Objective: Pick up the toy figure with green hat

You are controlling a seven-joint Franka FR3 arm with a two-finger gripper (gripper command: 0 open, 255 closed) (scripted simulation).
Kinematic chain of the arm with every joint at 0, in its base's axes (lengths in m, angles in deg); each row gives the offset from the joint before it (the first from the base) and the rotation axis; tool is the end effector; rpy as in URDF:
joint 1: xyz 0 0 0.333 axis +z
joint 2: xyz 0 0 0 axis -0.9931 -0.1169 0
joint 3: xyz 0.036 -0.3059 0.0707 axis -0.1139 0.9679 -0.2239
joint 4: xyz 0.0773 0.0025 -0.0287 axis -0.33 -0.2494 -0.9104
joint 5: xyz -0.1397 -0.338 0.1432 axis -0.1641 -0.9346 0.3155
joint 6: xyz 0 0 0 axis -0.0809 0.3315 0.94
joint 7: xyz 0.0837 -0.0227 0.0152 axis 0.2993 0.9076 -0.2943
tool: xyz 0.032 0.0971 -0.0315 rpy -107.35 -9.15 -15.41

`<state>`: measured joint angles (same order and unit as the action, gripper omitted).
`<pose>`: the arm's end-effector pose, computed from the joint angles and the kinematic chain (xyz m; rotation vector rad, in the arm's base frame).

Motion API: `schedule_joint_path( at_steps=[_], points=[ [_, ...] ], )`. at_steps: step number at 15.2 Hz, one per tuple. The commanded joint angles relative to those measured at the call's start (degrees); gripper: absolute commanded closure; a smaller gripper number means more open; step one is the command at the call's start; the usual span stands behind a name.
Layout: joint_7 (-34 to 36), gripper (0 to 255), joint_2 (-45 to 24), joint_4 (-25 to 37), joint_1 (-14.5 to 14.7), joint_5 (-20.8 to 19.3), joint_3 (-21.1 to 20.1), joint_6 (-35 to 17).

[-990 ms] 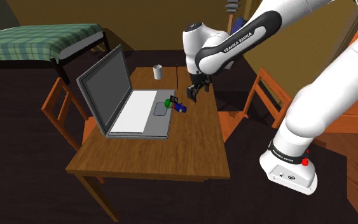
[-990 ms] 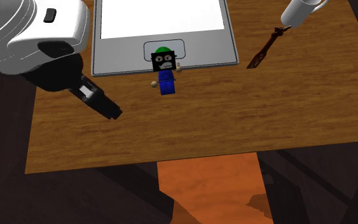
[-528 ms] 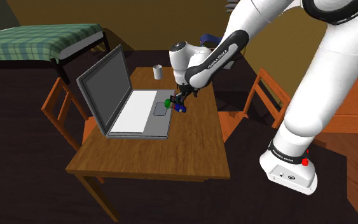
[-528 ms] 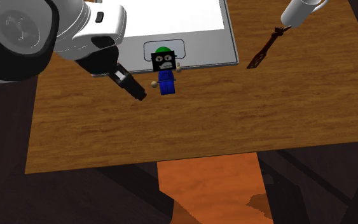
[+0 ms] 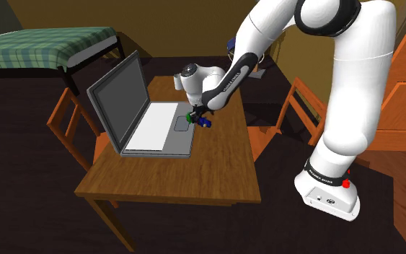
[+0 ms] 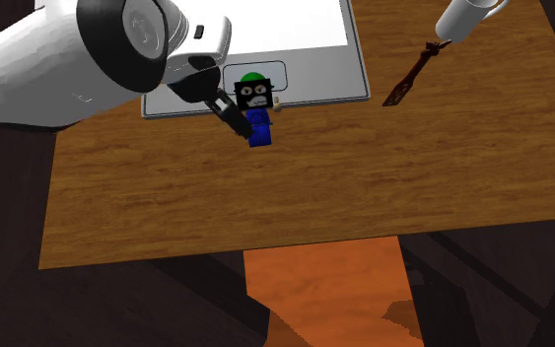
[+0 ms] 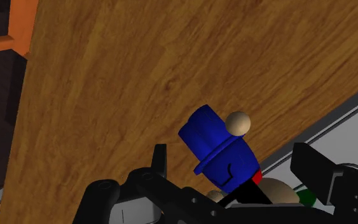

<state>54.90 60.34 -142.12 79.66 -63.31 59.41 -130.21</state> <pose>0.5514 0.0549 0.2510 2.7360 -0.4768 0.2235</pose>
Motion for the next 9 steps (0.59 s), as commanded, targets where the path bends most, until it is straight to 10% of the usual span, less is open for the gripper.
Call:
schedule_joint_path(
  at_steps=[1,8,9],
  points=[
    [1.32,0,-1.47,0.65,0.3,-1.19,0.45,-0.66],
    [4.3,0,-5.07,1.09,0.95,-4.03,1.58,-3.17],
    [4.31,255,-5.12,1.11,0.95,-4.06,1.6,-3.2]
  ],
)
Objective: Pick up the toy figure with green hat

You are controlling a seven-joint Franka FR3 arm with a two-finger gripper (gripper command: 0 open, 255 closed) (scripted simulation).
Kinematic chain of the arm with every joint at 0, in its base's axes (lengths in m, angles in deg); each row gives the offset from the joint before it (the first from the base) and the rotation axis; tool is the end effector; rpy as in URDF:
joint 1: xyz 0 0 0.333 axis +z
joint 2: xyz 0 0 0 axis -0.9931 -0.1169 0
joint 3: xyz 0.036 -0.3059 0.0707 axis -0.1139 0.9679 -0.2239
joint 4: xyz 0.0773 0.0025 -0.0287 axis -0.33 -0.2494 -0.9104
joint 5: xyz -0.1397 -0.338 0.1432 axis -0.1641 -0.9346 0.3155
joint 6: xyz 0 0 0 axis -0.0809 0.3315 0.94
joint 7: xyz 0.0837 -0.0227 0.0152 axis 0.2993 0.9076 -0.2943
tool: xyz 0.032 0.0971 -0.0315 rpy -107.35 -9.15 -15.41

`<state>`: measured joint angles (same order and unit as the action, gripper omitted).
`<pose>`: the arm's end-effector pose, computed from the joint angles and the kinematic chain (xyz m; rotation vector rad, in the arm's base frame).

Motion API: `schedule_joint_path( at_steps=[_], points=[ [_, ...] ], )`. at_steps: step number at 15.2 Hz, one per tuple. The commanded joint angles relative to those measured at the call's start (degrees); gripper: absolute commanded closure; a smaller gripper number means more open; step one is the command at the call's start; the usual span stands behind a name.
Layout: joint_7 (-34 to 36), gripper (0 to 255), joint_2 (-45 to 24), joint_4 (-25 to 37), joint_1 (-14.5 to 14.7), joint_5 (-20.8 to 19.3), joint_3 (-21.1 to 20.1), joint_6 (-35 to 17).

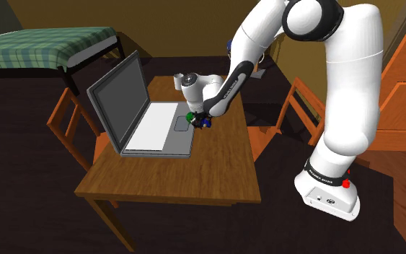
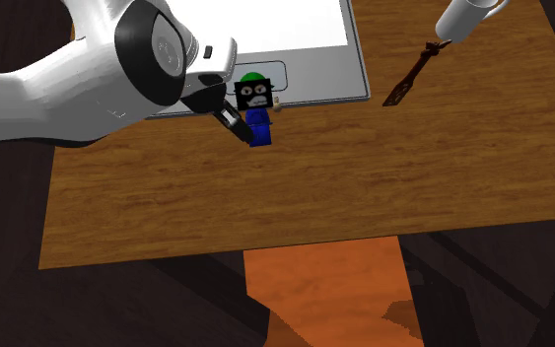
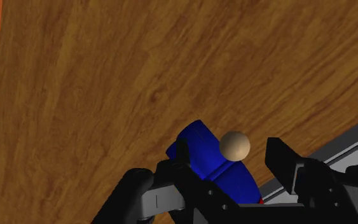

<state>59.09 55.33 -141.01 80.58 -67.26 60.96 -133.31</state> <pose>0.5545 0.0546 0.2131 2.7315 -0.4820 0.2289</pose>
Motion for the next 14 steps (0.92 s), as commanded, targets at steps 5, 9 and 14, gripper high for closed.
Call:
schedule_joint_path(
  at_steps=[5,9,14],
  points=[
    [0.07,255,-0.15,0.09,0.01,-0.09,0.04,-0.08],
    [0.11,255,-0.06,-0.02,0.02,-0.09,0.02,-0.06],
    [-2.56,255,3.18,-0.43,-0.59,2.46,-1.02,2.18]
  ],
)
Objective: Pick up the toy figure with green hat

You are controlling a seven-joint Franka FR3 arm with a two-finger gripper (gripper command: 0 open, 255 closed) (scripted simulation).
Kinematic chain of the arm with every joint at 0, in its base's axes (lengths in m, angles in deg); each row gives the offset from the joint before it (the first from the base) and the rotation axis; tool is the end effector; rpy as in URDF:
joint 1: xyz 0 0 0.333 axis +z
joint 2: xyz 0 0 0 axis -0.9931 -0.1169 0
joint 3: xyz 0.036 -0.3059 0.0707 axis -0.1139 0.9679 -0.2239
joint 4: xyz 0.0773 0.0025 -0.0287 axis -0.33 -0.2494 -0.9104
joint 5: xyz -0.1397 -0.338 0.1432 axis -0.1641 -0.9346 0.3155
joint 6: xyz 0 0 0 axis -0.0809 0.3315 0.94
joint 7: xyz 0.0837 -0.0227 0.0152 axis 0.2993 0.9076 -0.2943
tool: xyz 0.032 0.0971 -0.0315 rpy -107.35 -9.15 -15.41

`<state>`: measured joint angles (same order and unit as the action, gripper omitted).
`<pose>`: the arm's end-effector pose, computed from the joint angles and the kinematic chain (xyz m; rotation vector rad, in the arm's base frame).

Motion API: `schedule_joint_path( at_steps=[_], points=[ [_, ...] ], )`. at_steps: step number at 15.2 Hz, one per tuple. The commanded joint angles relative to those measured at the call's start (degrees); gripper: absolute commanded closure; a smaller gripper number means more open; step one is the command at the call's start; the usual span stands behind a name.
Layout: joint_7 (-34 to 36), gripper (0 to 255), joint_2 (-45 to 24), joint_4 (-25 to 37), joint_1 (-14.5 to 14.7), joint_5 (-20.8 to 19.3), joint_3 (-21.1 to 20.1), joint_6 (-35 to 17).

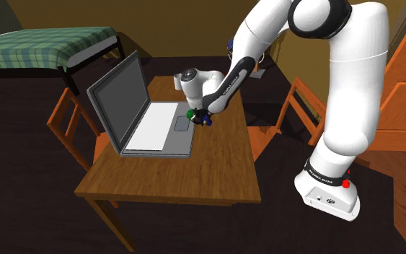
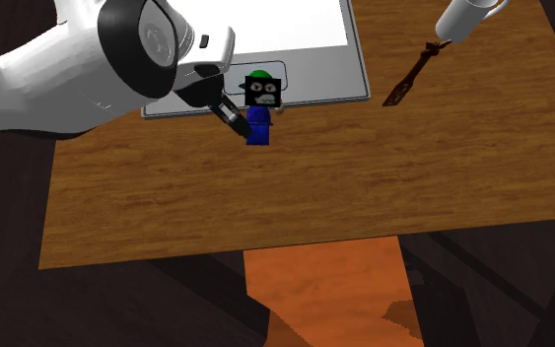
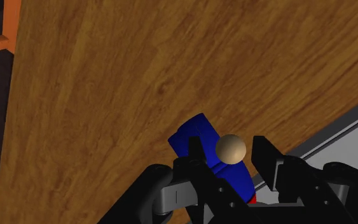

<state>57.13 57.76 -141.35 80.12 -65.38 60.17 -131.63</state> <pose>0.5545 0.0547 0.2328 2.7312 -0.4822 0.2290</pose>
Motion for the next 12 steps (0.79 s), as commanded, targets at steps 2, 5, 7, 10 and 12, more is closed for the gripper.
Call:
schedule_joint_path(
  at_steps=[2,5,7,10,12],
  points=[
    [-1.66,255,1.99,-0.16,-0.33,1.59,-0.6,1.44],
    [-3.23,255,3.81,-0.18,-0.6,3.08,-1.11,2.88],
    [-4.27,255,4.99,-0.12,-0.75,4.06,-1.42,3.87],
    [-5.79,255,6.69,0.07,-0.94,5.49,-1.83,5.4],
    [-5.87,255,6.78,0.08,-0.94,5.56,-1.84,5.47]
  ],
)
